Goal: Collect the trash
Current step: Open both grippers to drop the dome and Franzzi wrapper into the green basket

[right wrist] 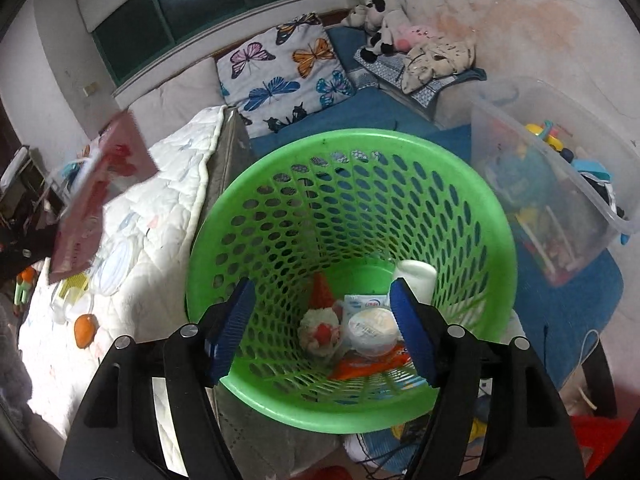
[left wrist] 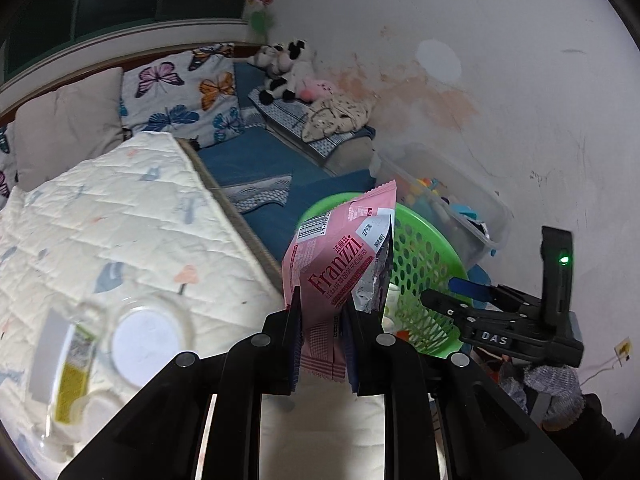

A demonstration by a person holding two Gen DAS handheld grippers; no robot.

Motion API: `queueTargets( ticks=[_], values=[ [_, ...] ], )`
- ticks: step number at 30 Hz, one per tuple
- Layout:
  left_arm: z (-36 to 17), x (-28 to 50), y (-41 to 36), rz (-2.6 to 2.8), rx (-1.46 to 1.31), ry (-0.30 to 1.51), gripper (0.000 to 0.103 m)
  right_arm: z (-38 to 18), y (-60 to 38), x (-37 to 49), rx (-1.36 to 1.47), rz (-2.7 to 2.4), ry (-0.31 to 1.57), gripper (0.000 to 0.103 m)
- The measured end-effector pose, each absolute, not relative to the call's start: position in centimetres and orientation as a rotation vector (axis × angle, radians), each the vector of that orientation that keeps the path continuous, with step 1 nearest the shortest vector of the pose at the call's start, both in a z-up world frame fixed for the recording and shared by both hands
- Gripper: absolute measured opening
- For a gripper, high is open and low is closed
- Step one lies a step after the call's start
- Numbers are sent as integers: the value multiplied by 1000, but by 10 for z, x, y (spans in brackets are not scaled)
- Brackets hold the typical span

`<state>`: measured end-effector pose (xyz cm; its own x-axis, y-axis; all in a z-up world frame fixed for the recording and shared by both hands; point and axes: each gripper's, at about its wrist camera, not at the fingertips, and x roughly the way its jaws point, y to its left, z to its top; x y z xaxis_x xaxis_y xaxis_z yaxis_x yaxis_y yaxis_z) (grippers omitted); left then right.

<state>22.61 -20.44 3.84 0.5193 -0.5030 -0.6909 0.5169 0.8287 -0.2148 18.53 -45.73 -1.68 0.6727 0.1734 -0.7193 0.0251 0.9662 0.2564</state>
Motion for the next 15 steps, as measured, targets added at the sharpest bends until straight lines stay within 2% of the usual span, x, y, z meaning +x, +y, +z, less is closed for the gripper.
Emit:
queueTargets(
  ticks=[13,14,15],
  values=[
    [6,237,-274,-661,74,903,19,1,-483,161,287,62,763,76],
    [4,237,-277,-664,75,908,23,1,-485,160,292,62,760,76],
    [2,237,-280,-662,77,912,31,1,-486,159,296,62,758,76]
  ],
)
